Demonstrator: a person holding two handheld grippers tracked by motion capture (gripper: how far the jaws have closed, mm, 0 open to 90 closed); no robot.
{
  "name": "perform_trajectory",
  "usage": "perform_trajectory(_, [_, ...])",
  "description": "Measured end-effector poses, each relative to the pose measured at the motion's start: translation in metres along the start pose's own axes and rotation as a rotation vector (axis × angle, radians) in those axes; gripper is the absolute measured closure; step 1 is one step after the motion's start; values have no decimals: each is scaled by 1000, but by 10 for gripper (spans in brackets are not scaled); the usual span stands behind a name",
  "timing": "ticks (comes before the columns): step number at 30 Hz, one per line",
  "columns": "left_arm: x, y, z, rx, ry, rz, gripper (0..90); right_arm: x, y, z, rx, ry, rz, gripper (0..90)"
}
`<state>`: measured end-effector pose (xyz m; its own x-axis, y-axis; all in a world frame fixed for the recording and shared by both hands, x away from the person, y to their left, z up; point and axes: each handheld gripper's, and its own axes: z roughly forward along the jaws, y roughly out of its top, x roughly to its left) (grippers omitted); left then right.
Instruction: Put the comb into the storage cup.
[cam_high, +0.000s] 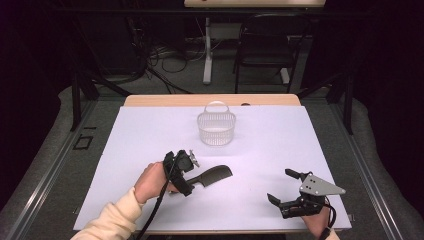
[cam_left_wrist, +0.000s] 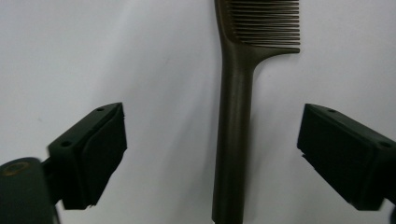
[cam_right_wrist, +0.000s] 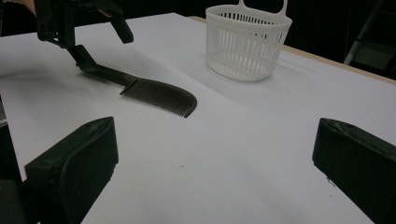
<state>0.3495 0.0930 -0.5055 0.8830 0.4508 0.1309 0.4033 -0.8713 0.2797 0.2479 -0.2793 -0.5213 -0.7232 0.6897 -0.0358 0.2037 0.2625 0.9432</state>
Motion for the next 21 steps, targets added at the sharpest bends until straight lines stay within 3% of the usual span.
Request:
perform_trajectory(7, [-1,9,3,35,15,5,256,-1,-1,0,3,1,0,0])
perform_trajectory(12, [-1,13,5,53,-12,18,376,-1,-1,1,4,5,2,0])
perform_trajectory(13, [0,14,5,72,-27,40,400,-1,-1,1,4,5,4,0])
perform_trajectory(21, [0,21,11,95,-76,50,564,-2,-1,1,7,8,3,0])
